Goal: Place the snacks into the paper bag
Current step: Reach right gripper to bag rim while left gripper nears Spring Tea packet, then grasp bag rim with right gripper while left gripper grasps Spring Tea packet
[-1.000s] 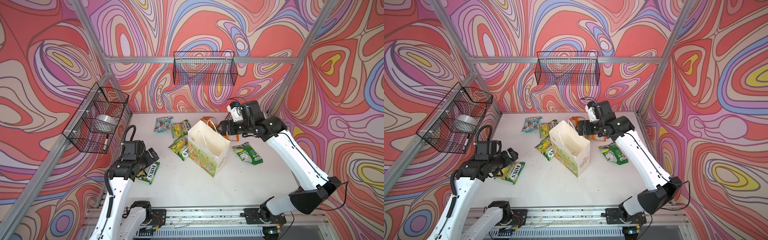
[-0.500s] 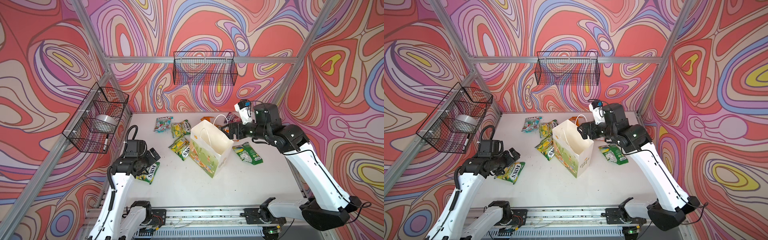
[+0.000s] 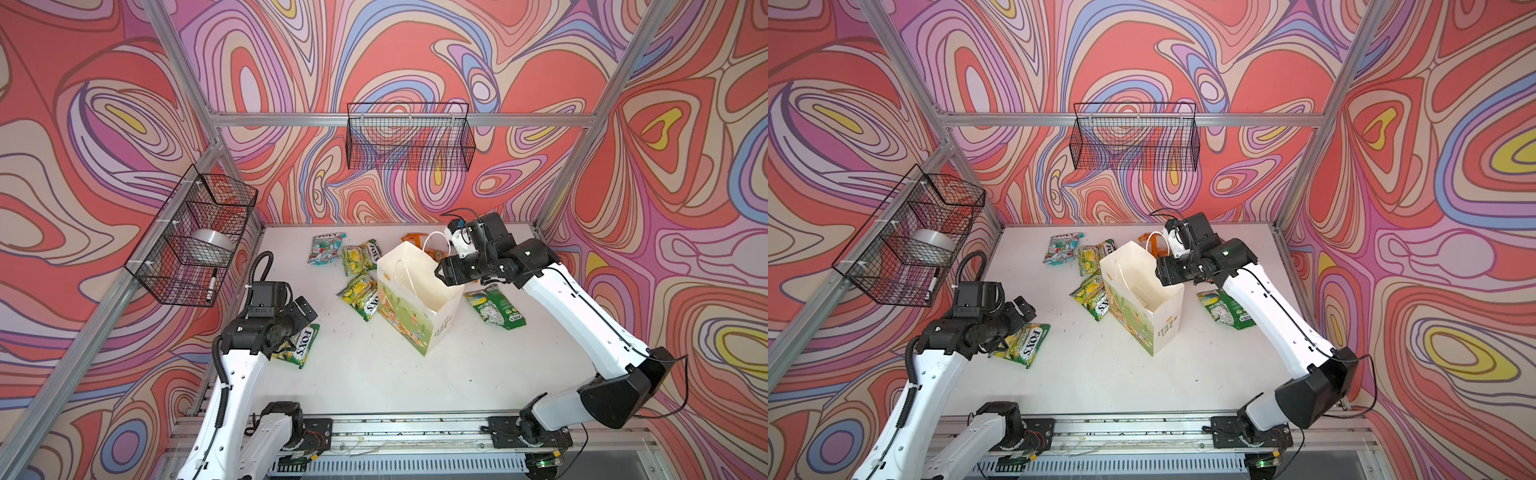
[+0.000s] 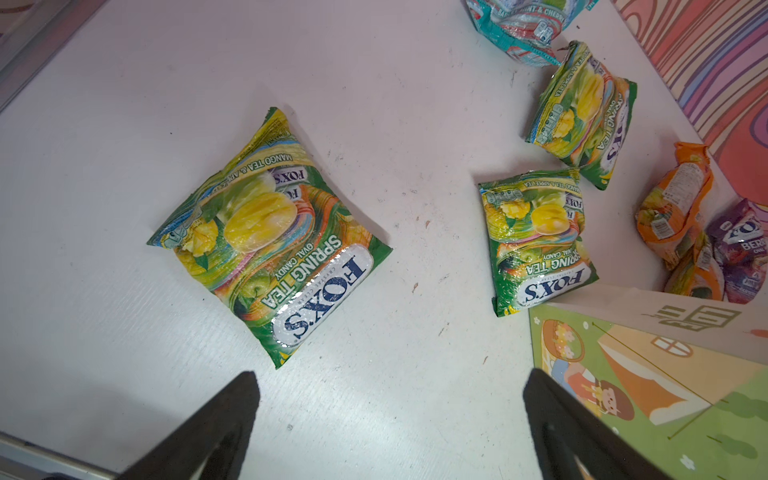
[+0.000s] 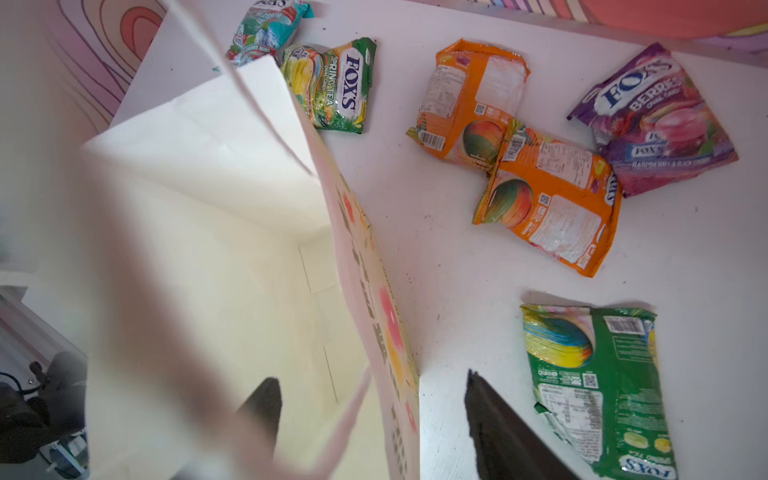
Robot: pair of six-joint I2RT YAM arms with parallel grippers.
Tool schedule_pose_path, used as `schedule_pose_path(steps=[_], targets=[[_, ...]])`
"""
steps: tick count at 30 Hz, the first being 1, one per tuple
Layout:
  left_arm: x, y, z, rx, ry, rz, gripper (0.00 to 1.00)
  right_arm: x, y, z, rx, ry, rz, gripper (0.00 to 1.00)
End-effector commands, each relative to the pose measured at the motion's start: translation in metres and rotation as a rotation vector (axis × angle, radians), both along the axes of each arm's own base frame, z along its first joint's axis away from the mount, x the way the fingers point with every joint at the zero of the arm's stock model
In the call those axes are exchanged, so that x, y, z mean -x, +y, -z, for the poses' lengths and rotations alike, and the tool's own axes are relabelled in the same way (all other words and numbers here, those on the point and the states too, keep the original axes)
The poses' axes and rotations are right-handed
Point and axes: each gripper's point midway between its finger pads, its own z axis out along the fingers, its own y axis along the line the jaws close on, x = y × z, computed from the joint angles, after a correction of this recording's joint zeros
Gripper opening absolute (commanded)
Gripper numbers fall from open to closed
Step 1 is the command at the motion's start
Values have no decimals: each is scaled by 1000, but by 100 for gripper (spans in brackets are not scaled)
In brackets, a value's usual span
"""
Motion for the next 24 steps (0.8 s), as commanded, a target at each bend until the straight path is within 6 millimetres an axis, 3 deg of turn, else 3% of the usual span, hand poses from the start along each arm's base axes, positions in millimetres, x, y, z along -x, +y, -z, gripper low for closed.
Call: schedule_pose_path(steps=[1, 3, 11, 18, 24], targets=[[13, 10, 4, -36, 59, -54, 100, -9, -1, 12, 47, -7, 2, 55], [23, 20, 4, -73, 89, -106, 100, -11, 1, 16, 69, -7, 3, 41], [58, 48, 13, -161, 187, -268, 100, -13, 6, 23, 83, -3, -1, 0], [44, 49, 46, -47, 271, -379, 100, -11, 6, 20, 44, -14, 31, 0], [20, 60, 75, -1, 299, -455, 100, -7, -2, 9, -4, -39, 112, 0]])
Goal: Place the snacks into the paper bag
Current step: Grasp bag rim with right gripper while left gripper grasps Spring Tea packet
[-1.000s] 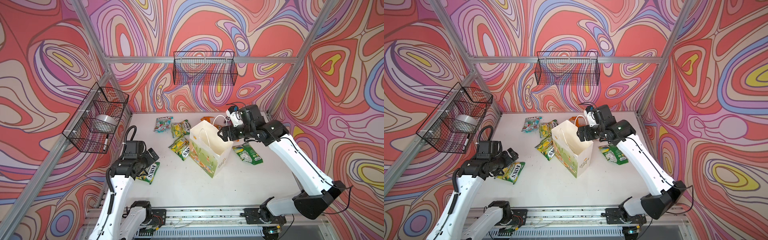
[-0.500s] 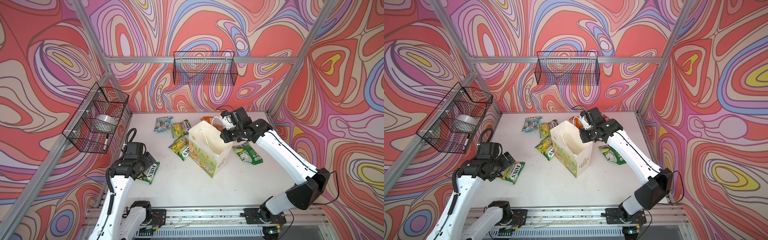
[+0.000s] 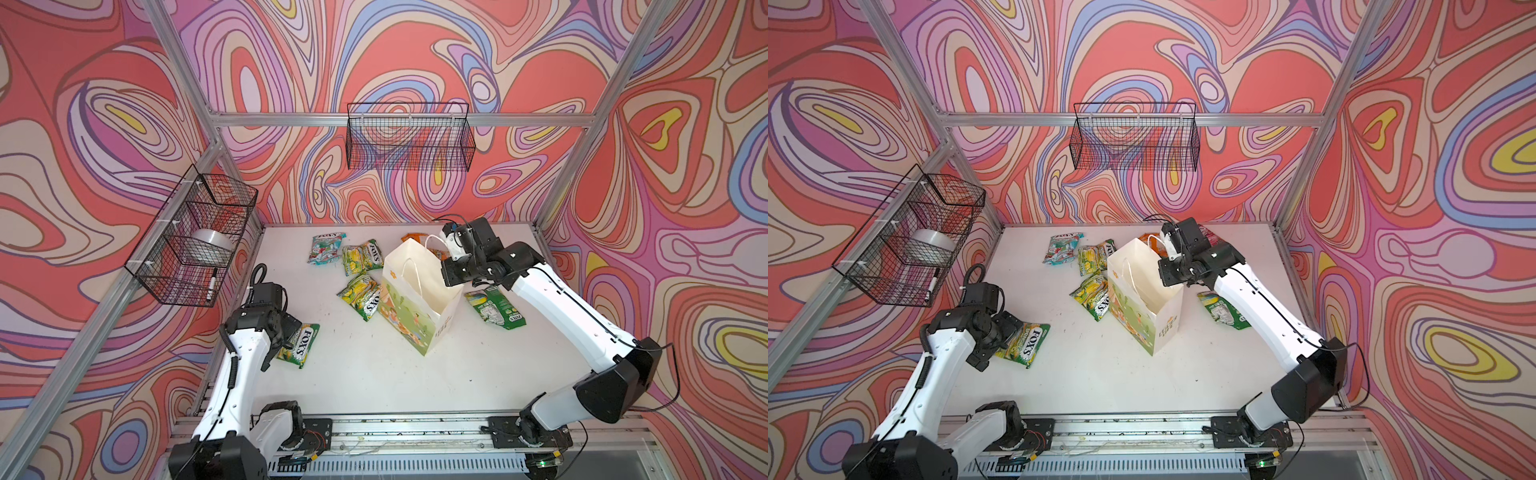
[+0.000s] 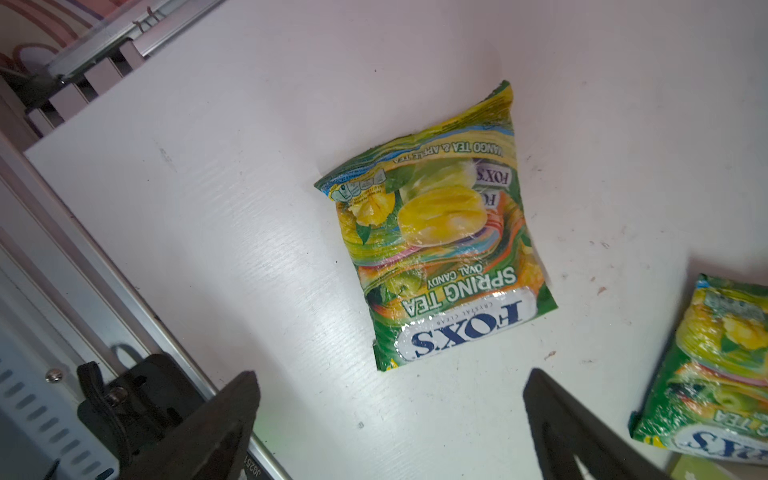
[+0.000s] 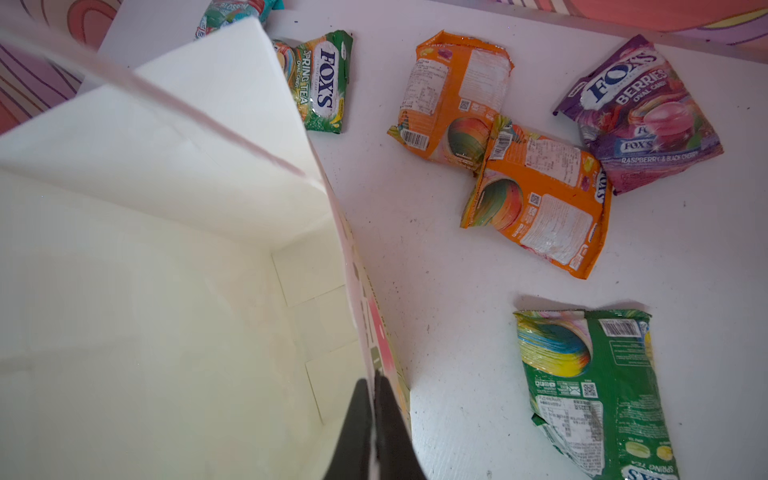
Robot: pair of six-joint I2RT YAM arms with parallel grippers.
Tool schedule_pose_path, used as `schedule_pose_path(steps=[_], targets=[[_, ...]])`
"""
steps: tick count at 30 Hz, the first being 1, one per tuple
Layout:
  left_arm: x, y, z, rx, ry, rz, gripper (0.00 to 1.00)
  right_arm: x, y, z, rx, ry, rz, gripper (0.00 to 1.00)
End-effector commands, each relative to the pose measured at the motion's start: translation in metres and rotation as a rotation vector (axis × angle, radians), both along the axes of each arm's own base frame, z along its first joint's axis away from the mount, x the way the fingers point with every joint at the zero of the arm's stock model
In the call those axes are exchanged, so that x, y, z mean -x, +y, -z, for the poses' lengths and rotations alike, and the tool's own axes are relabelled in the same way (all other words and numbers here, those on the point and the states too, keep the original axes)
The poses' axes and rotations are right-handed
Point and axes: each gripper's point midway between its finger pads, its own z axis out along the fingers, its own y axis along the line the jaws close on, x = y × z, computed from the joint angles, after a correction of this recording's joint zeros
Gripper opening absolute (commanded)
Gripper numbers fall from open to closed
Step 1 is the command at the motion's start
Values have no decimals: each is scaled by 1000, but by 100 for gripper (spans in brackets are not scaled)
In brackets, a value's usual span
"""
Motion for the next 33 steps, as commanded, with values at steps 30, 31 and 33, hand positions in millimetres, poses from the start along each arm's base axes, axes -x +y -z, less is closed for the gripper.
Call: schedule_pose_path(steps=[30, 31, 33], targets=[[-41, 7, 108, 195, 112, -219, 95, 10, 9, -27, -180, -45, 52, 0], [-39, 6, 109, 201, 112, -226, 90, 10, 9, -28, -182, -46, 52, 0], [-39, 4, 107, 210, 101, -228, 82, 10, 8, -30, -179, -49, 55, 0]])
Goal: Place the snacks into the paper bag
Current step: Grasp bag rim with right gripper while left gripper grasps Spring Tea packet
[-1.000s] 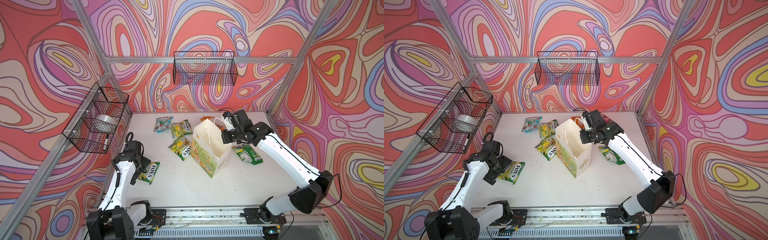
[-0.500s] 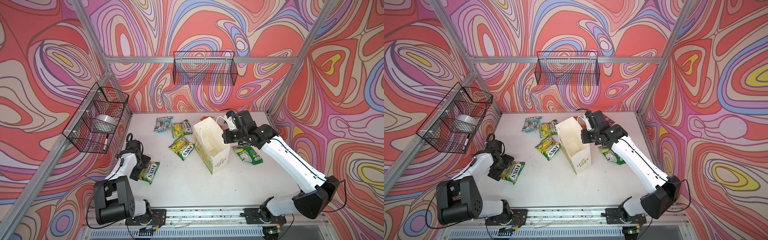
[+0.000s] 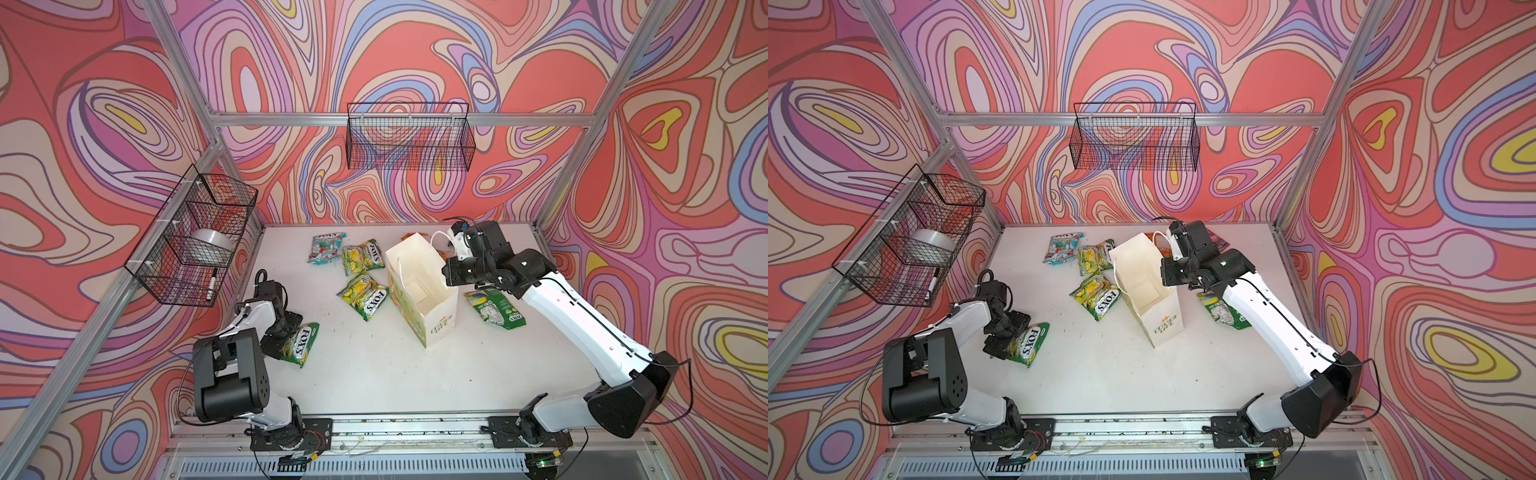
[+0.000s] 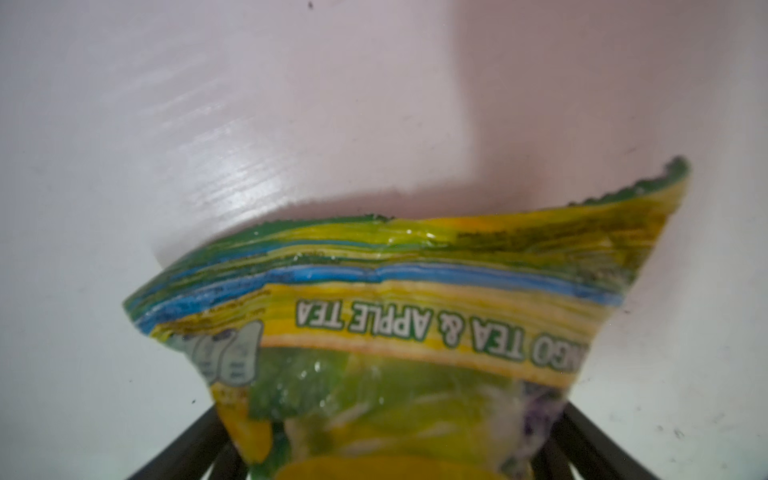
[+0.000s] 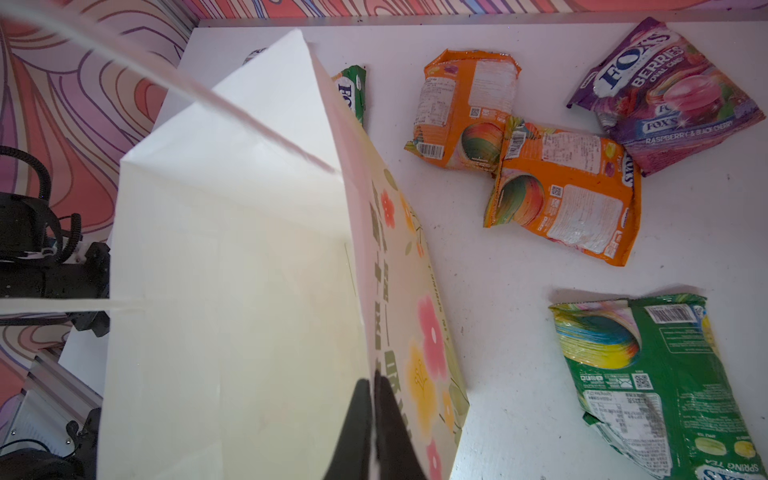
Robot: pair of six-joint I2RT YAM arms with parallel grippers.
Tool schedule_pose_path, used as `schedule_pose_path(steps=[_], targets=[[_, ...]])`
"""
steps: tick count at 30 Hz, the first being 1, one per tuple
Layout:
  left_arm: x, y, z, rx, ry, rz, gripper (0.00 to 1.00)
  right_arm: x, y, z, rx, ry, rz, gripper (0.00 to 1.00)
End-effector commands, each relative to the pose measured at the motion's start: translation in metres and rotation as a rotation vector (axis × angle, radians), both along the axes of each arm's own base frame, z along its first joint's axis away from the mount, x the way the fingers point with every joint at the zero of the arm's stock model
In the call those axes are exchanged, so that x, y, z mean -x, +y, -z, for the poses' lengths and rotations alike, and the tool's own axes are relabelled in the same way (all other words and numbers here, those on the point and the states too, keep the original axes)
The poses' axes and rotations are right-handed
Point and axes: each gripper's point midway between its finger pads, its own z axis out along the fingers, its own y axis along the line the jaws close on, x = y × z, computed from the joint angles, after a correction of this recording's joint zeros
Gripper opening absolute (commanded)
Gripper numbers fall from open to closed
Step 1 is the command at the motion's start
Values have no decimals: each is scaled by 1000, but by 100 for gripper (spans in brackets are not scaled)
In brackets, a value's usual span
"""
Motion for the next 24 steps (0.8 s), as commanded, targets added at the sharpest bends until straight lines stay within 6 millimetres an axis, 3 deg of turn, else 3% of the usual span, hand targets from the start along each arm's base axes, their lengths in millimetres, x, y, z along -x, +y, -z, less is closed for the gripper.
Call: schedule_pose_path(steps=[1, 6, 14, 20, 24], targets=[[13, -6, 10, 43, 32, -54, 79, 2, 2, -13, -33, -37, -1, 0], [5, -9, 0, 54, -25, -18, 60, 3, -1, -14, -29, -43, 8, 0], [-25, -15, -32, 65, -175, 115, 28, 5, -1, -7, -47, -35, 17, 0], [-39, -21, -72, 72, -264, 217, 23, 7, -2, -10, -65, -54, 23, 0], [-44, -24, -112, 45, -343, 288, 22, 7, -4, -7, -56, -55, 35, 0]])
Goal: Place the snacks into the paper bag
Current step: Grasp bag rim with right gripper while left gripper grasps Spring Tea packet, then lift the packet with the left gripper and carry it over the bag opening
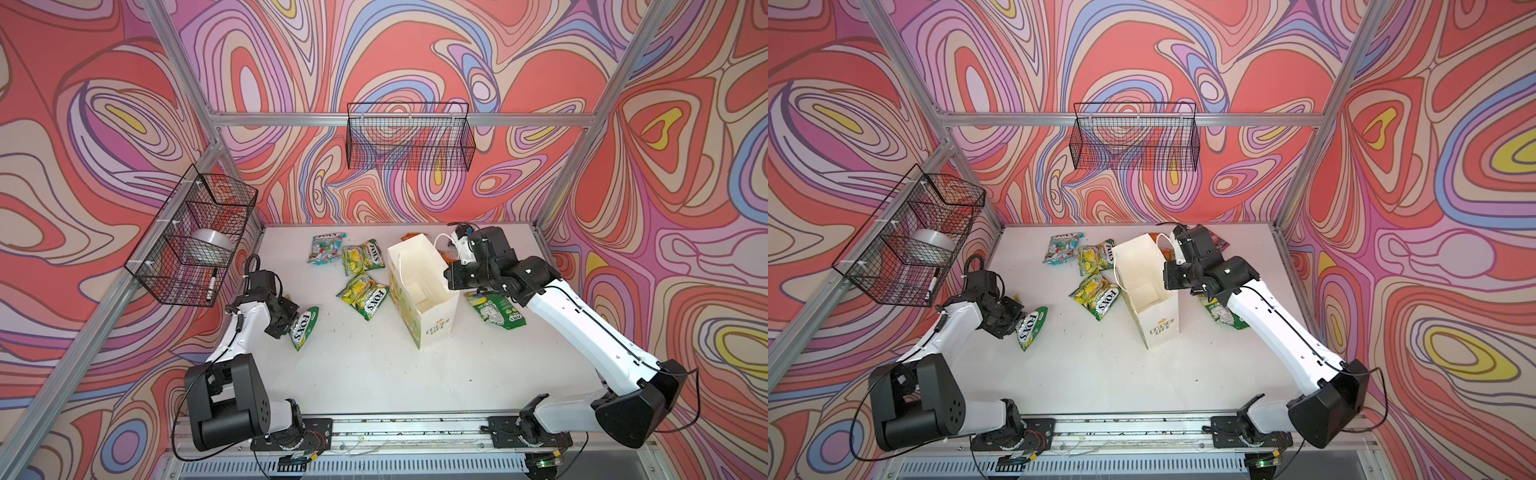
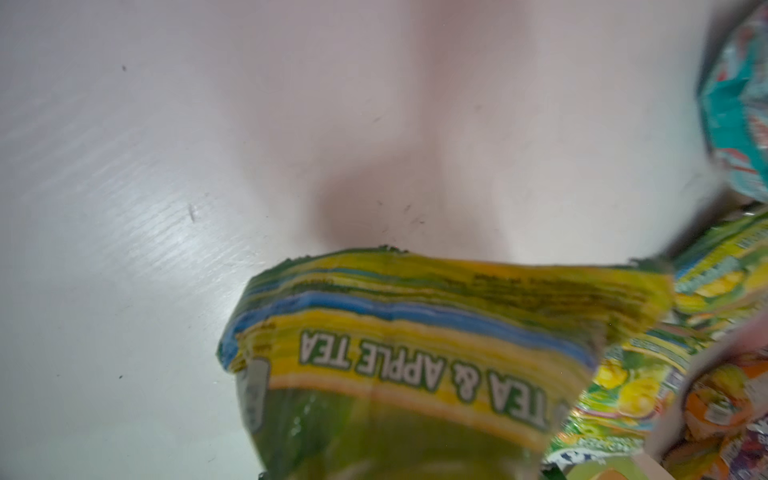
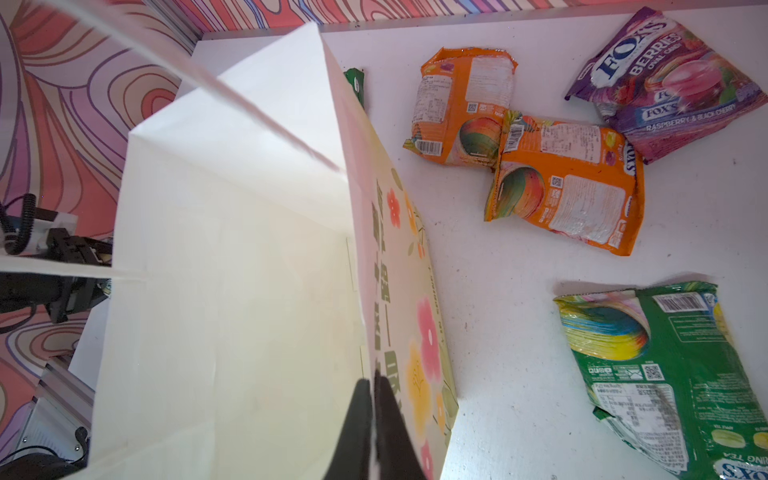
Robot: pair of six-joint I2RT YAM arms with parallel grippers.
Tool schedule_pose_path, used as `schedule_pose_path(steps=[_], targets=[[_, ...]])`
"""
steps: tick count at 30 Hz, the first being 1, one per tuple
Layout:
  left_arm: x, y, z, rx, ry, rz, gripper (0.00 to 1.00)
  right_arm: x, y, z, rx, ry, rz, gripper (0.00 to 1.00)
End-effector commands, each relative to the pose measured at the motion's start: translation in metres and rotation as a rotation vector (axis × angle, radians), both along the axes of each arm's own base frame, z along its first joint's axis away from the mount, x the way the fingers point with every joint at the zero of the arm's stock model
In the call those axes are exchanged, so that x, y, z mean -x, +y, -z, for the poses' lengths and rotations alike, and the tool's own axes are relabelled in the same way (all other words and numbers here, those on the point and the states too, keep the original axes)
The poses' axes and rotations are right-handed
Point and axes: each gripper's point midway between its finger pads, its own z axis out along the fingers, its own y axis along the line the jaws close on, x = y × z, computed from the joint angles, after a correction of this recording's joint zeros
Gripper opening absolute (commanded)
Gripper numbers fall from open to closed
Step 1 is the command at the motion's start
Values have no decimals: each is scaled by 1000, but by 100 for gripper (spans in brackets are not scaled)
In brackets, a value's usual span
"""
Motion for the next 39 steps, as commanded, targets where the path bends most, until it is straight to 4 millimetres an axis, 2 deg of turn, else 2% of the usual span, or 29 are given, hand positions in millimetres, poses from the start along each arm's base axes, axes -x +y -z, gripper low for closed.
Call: schedule_pose_path(steps=[1, 5, 8, 16, 18, 22, 26, 29, 31, 36, 39], targets=[[-4, -7, -46, -21, -97, 95, 23, -1, 0, -10, -25, -44, 16, 0], [-6, -21, -87, -35, -183, 183, 23, -1, -2, -7, -31, -47, 28, 0], [-8, -35, -124, -57, -256, 258, 23, -2, -4, -6, -32, -52, 47, 0], [-29, -95, -255, -82, -563, 446, 23, -1, -9, -5, -50, -56, 87, 0], [-32, -117, -290, -93, -653, 508, 23, -1, -8, -6, -61, -55, 93, 0], [-32, -176, -359, -94, -825, 667, 22, -1, -9, -4, -76, -42, 112, 0], [-30, -243, -404, -26, -970, 812, 23, 0, -7, 0, -95, -23, 119, 0], [-31, -294, -415, 32, -1022, 907, 23, 0, -5, 2, -103, -11, 117, 0], [-35, -320, -409, 68, -1009, 952, 23, 1, -5, 2, -109, -8, 119, 0], [-48, -385, -374, 185, -943, 1016, 23, 1, -2, 2, -128, 1, 123, 0], [-57, -411, -350, 239, -886, 1020, 23, 0, -1, 4, -133, 9, 127, 0]])
